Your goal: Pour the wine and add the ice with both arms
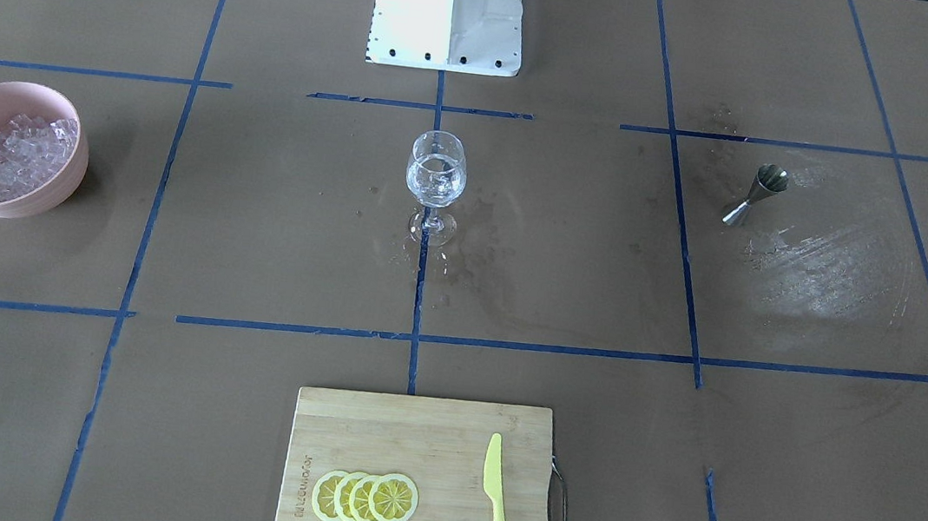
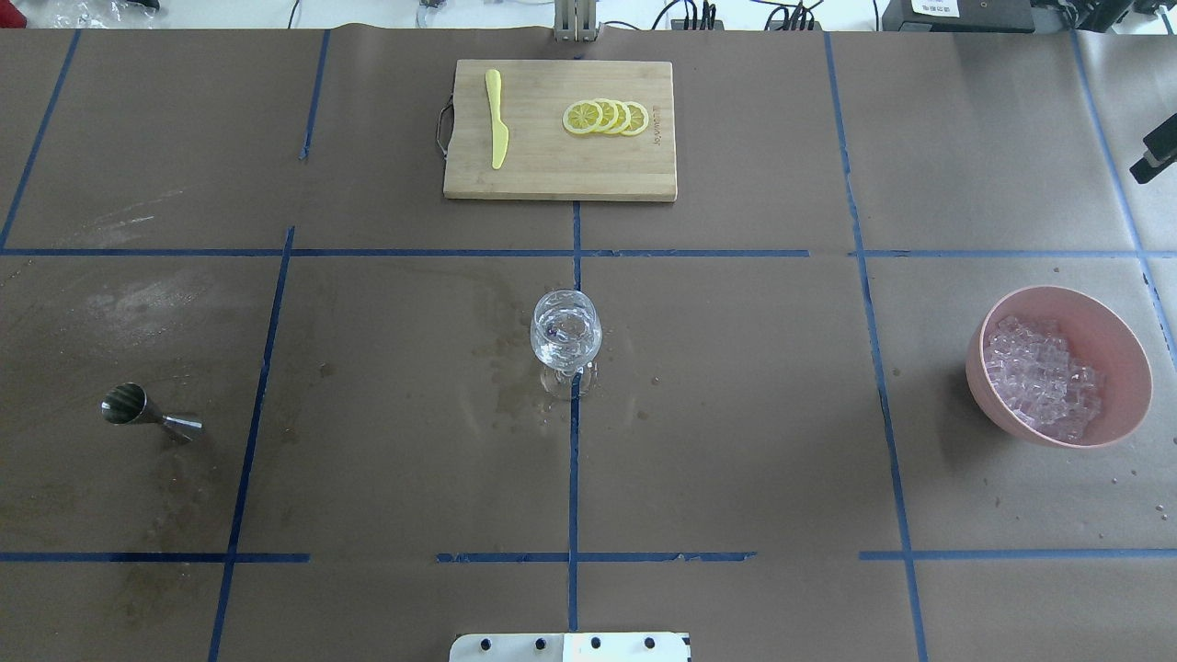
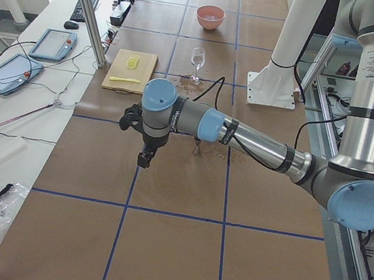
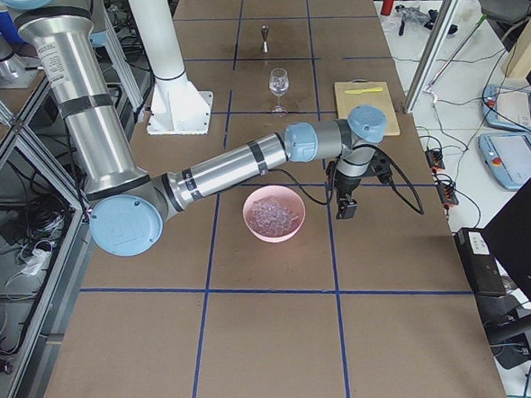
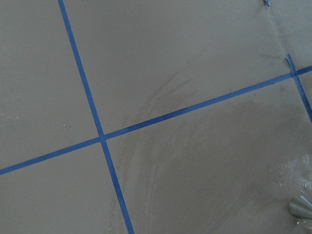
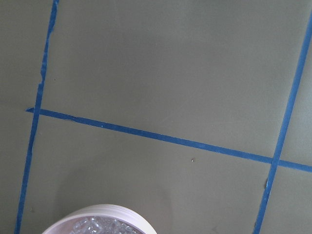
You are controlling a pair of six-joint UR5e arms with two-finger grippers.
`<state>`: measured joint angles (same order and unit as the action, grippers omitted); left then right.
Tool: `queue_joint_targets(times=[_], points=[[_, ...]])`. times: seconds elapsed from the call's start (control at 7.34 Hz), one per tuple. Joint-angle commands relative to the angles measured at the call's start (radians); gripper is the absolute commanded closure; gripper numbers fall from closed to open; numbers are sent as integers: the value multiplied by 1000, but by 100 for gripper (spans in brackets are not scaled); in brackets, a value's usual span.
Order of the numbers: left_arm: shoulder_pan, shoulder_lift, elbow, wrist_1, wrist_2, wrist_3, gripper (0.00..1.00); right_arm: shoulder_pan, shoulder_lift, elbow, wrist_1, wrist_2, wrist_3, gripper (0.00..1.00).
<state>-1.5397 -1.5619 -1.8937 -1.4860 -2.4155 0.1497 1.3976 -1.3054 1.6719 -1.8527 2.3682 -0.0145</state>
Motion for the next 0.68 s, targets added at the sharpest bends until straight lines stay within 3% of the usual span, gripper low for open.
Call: queue_joint_targets(times=[0.0,0.54], points=[[-2,-15,-2,-3,50,-4,0,0,0,3,1,0,1,0],[6,-64,8,7,62,-2,0,0,0,19,0,2,1,0]])
